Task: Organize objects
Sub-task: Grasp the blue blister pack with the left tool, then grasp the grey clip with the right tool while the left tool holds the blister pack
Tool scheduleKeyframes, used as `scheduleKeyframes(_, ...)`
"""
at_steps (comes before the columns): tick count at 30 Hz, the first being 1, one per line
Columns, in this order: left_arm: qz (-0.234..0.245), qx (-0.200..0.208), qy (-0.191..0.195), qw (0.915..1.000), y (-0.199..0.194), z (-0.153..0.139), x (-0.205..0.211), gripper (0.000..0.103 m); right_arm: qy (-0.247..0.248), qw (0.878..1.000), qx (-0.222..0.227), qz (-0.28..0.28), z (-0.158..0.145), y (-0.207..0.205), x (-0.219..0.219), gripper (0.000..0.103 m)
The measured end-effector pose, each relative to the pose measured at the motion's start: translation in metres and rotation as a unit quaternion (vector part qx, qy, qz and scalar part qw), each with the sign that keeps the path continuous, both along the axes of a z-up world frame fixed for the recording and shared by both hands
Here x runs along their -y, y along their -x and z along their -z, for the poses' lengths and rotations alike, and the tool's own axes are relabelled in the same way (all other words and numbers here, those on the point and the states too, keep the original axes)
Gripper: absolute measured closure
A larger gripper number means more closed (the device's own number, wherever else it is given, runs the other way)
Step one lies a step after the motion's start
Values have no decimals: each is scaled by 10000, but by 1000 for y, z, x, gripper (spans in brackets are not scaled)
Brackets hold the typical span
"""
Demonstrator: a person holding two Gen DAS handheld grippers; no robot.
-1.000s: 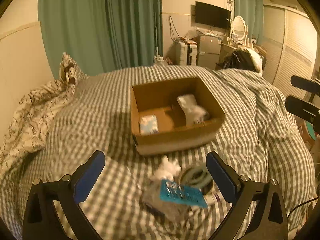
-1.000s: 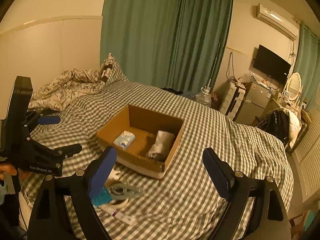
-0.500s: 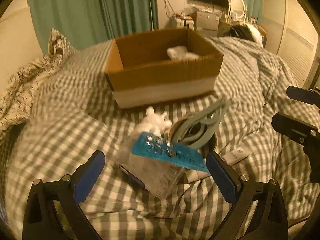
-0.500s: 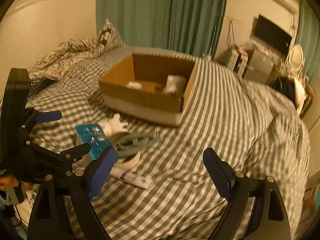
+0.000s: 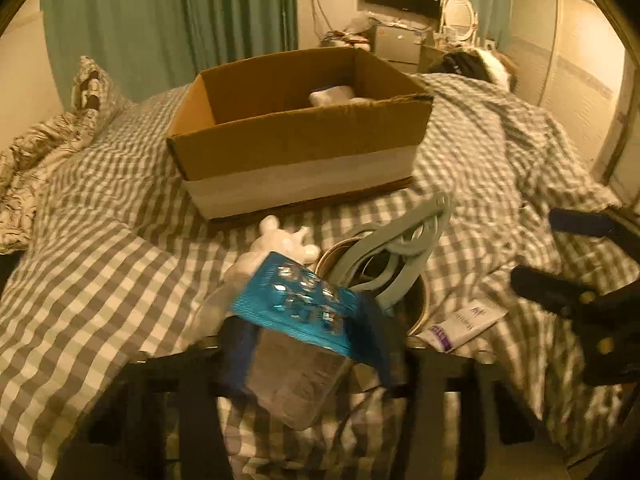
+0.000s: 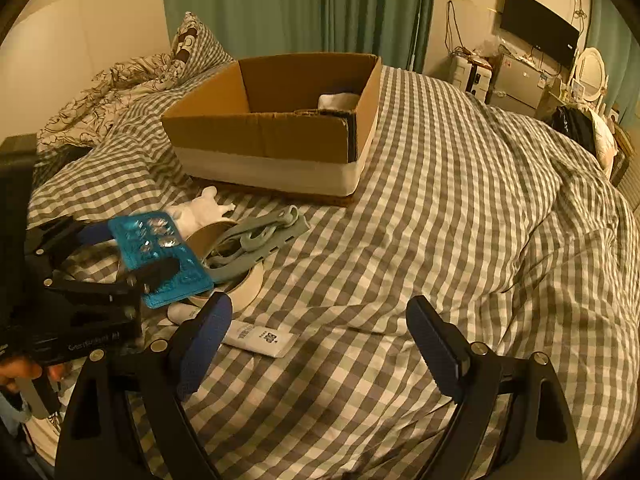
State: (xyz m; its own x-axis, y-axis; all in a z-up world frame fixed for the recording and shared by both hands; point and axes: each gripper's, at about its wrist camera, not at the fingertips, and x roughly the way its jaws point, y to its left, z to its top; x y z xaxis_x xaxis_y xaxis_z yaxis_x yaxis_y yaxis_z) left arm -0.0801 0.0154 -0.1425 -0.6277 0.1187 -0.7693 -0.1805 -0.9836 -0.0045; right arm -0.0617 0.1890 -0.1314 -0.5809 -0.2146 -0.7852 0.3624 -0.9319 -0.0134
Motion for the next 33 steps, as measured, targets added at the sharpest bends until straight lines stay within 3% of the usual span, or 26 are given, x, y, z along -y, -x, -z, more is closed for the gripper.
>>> scheduleKeyframes(4, -33, 8, -321, 9995, 1, -10, 11, 76, -41, 10000, -31, -22, -2, -3, 2, 14)
scheduleKeyframes(9, -29, -230, -226, 9995, -2, -31, 18, 83, 13, 10000, -84, -29, -9, -3, 5, 14)
scheduleKeyframes(11, -23, -309, -296, 9991, -3, -41, 21, 90, 47, 9999, -84, -50, -11, 0, 7, 14)
scheduleKeyframes(16, -79, -462, -270, 9985, -4, -58, 28, 92, 154, 9998, -16, -101, -7, 16, 18, 14)
scheduleKeyframes(23, -273, -501, -200, 9982, -1, -61, 42, 95, 307, 9983, 489, -28, 28, 55, 41, 14)
scheduleKeyframes(24, -282, -487, -196, 9982, 0, -60, 43, 96, 405, 9974, 591, -23, 32, 59, 42, 16)
scheduleKeyframes(30, -337, -458, -137, 9983, 3, -56, 50, 96, 561, 9952, 781, -198, 36, 65, 50, 62)
scheduleKeyframes(33, -363, -452, -169, 9982, 1, -57, 51, 96, 719, 9948, 682, -219, 26, 60, 51, 72)
